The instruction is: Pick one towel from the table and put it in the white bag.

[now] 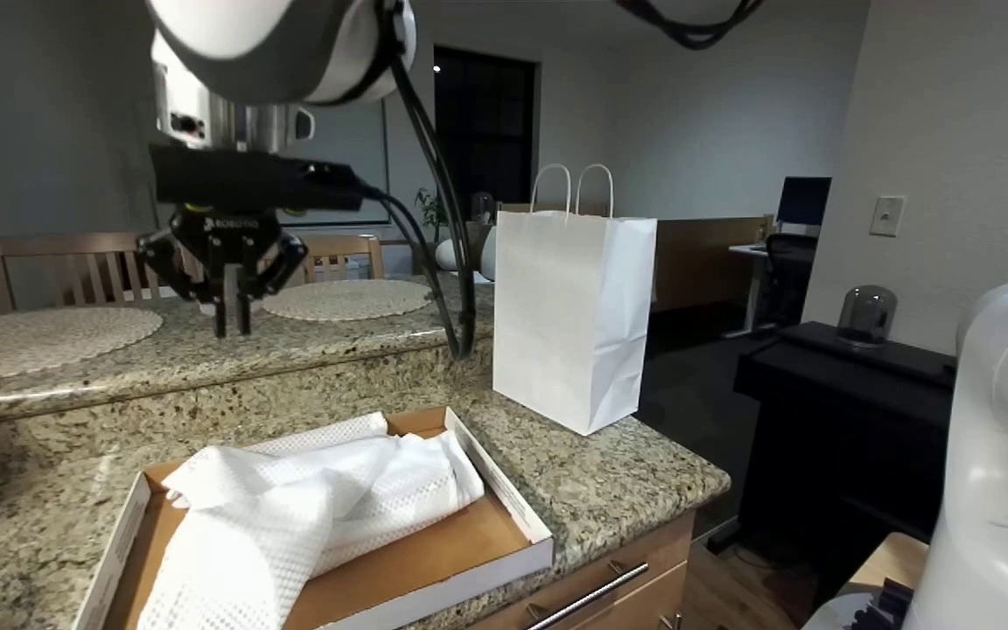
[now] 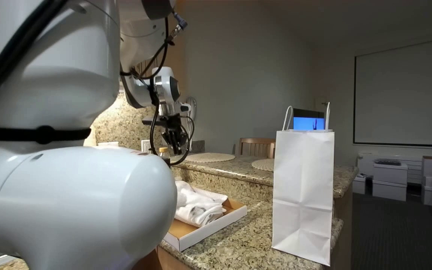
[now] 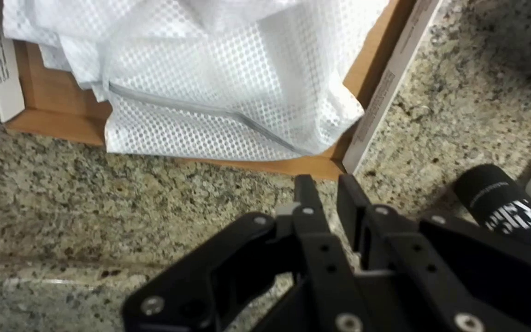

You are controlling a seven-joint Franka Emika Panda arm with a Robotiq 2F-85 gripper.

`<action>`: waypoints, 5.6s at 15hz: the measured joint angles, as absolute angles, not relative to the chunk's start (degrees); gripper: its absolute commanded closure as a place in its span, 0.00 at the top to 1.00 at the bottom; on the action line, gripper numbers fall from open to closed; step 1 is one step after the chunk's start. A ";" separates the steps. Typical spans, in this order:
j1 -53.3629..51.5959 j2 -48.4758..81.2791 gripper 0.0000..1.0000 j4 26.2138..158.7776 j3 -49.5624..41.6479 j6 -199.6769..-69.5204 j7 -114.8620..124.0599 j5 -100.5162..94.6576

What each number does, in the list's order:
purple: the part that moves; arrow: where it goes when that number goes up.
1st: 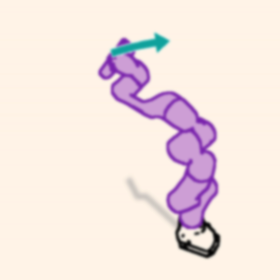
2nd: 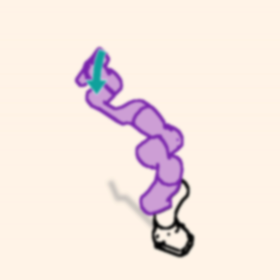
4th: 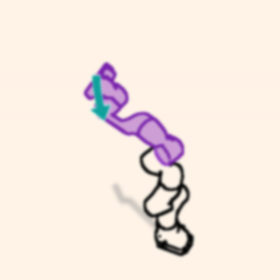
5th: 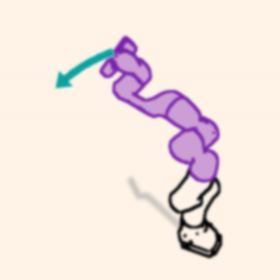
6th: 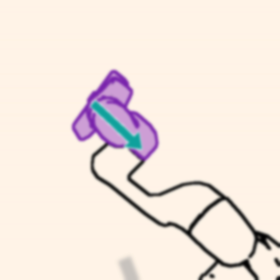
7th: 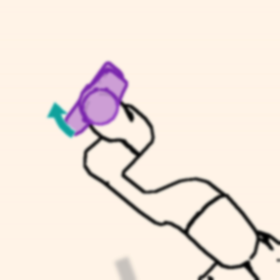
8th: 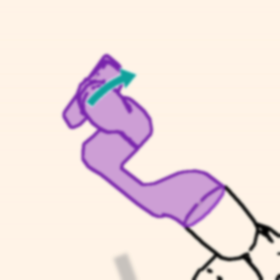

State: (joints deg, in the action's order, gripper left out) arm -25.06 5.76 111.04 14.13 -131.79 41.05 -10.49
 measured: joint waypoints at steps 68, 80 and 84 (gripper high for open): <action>-3.54 -13.70 0.08 77.04 -1.60 -108.58 14.47 -8.30; -3.19 -2.18 0.08 77.96 -16.02 -99.78 -9.80 16.56; -3.18 -3.42 0.08 79.92 -16.26 -95.90 -11.55 16.95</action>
